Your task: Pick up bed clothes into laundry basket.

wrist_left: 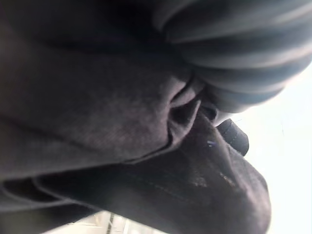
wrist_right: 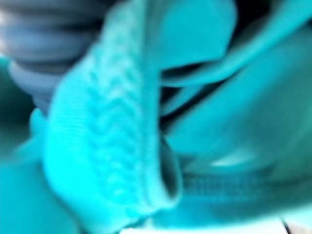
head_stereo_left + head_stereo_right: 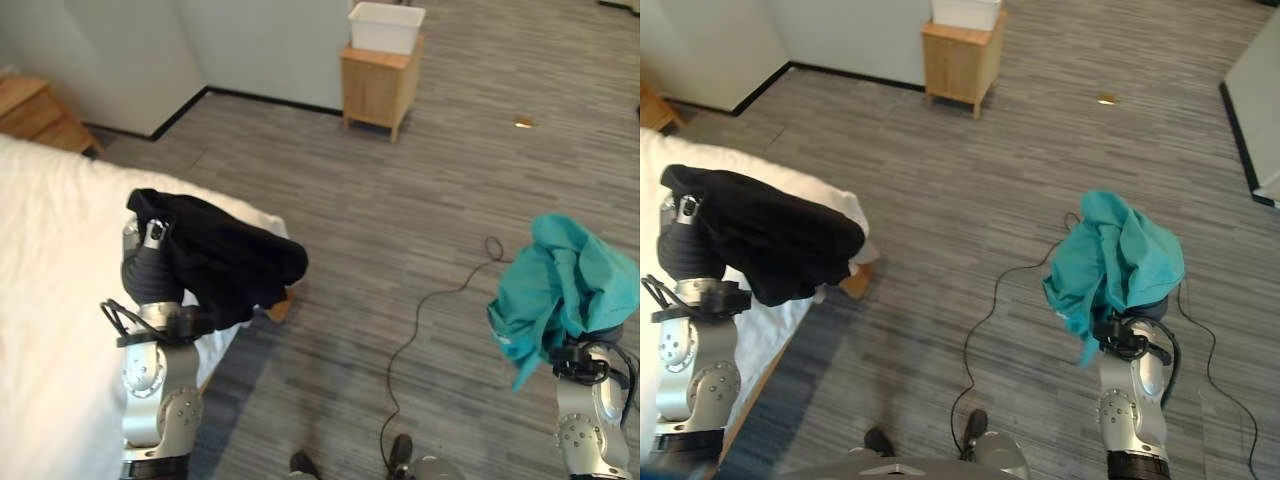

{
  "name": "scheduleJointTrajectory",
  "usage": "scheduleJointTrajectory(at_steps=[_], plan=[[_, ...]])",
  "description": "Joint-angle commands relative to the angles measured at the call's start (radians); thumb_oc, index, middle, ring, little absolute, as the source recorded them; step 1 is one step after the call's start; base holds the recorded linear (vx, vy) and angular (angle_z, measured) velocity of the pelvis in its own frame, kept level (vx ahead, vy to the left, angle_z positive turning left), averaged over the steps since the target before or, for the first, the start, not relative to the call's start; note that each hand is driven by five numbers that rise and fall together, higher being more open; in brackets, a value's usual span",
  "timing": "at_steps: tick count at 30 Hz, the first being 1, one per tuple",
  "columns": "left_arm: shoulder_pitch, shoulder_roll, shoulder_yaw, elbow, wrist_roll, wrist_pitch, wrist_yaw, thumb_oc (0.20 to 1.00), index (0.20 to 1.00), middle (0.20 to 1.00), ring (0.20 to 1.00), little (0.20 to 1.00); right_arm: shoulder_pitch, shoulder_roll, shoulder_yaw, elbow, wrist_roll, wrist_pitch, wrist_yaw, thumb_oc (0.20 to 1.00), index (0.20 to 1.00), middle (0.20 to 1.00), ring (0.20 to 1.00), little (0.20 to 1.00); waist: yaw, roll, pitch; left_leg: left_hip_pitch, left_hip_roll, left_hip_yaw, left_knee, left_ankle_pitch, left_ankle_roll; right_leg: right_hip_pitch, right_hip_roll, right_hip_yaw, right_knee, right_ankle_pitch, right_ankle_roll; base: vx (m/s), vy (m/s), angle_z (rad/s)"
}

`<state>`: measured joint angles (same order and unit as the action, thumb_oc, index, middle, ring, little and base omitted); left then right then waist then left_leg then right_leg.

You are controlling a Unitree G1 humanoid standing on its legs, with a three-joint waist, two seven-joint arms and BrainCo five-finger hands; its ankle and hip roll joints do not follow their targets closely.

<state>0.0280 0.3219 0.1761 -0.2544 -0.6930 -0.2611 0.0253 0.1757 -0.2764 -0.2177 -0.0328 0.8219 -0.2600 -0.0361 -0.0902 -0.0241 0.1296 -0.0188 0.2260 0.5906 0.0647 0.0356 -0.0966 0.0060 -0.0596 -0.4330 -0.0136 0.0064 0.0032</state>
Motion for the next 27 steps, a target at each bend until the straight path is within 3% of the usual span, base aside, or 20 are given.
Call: scheduleJointTrajectory(at_steps=[1,2,4,5,6,7,15,17,22,27], plan=[[0.007,0.05,0.061,-0.092,0.011,-0.062,-0.019,0.2,0.2,0.2,0.2,0.2,-0.078,-0.032,-0.039,-0.071,0.029,-0.054,0.035,0.2,0.2,0.2,0.2,0.2,0.04,-0.032,0.01,-0.041,0.012,-0.083,0.058,0.075,-0.039,0.1,-0.051,0.068,-0.049,-0.054,0.099,-0.07,-0.16,-0.01],[0.018,0.04,0.057,-0.092,0.012,-0.066,-0.016,0.2,0.2,0.2,0.2,0.2,-0.1,-0.049,-0.017,-0.059,0.026,-0.055,0.039,0.2,0.2,0.2,0.2,0.2,0.073,-0.023,0.023,-0.072,-0.026,-0.231,0.088,0.089,-0.025,0.092,-0.042,0.081,-0.042,-0.053,0.087,-0.07,-0.169,-0.29],[0.046,0.019,0.059,-0.082,0.015,-0.062,-0.001,0.2,0.2,0.2,0.2,0.2,-0.13,-0.061,0.017,-0.046,0.034,-0.052,0.041,0.2,0.2,0.2,0.2,0.2,0.141,-0.021,0.034,-0.09,-0.12,-0.511,0.067,0.039,-0.005,0.087,-0.043,0.157,-0.03,-0.05,0.087,-0.03,-0.107,-0.9],[0.058,0.016,0.069,-0.077,0.012,-0.06,0.001,0.2,0.2,0.2,0.2,0.2,-0.131,-0.059,0.019,-0.042,0.038,-0.051,0.047,0.2,0.2,0.2,0.2,0.2,0.148,-0.02,0.035,-0.093,-0.144,-0.579,0.055,0.028,-0.001,0.083,-0.041,0.177,-0.024,-0.048,0.086,0.01,-0.086,-1.62],[0.058,0.016,0.069,-0.077,0.012,-0.06,0.001,0.2,0.2,0.2,0.2,0.2,-0.131,-0.059,0.019,-0.042,0.038,-0.051,0.047,0.2,0.2,0.2,0.2,0.2,0.148,-0.021,0.034,-0.094,-0.144,-0.58,0.054,0.029,-0.001,0.082,-0.041,0.176,-0.025,-0.048,0.086,0.07,-0.082,-1.35],[0.067,0.018,0.088,-0.077,0.003,-0.064,-0.007,0.2,0.2,0.2,0.2,0.2,-0.123,-0.053,0.018,-0.034,0.041,-0.048,0.057,0.2,0.2,0.2,0.2,0.2,0.148,-0.02,0.022,-0.088,-0.182,-0.647,0.038,0.012,0.003,0.078,-0.025,0.207,-0.023,-0.049,0.081,0.08,-0.047,-0.51],[0.023,0.039,0.067,-0.085,0.007,-0.064,-0.014,0.2,0.2,0.2,0.2,0.2,-0.075,-0.026,0.002,-0.019,0.037,-0.04,0.063,0.2,0.2,0.2,0.2,0.2,0.099,-0.002,-0.011,-0.037,-0.208,-0.622,-0.032,0.003,0.029,0.085,-0.013,0.223,-0.03,-0.052,0.075,0.06,0.045,-0.1],[0.03,0.042,0.065,-0.084,0.0,-0.067,-0.022,0.2,0.2,0.2,0.2,0.2,-0.079,-0.021,0.001,-0.005,0.035,-0.04,0.061,0.2,0.2,0.2,0.2,0.2,0.09,-0.001,-0.02,-0.011,-0.217,-0.611,-0.062,-0.006,0.049,0.08,-0.02,0.24,-0.03,-0.046,0.084,0.08,0.154,-0.01],[0.052,0.057,0.085,-0.074,0.014,-0.071,-0.004,0.2,0.2,0.2,0.2,0.2,-0.101,-0.01,0.048,-0.017,0.032,-0.031,0.076,0.2,0.2,0.2,0.2,0.2,0.108,-0.006,-0.021,0.005,-0.237,-0.628,-0.061,-0.031,0.078,0.065,-0.028,0.292,-0.008,-0.044,0.091,0.06,0.103,-0.24],[0.052,0.061,0.088,-0.067,0.02,-0.063,0.003,0.2,0.2,0.2,0.2,0.2,-0.083,-0.006,0.043,-0.036,0.027,-0.014,0.08,0.2,0.2,0.2,0.2,0.2,0.104,-0.011,-0.028,0.016,-0.247,-0.61,-0.076,-0.037,0.087,0.068,-0.038,0.296,-0.013,-0.045,0.102,0.05,0.082,-0.12]])
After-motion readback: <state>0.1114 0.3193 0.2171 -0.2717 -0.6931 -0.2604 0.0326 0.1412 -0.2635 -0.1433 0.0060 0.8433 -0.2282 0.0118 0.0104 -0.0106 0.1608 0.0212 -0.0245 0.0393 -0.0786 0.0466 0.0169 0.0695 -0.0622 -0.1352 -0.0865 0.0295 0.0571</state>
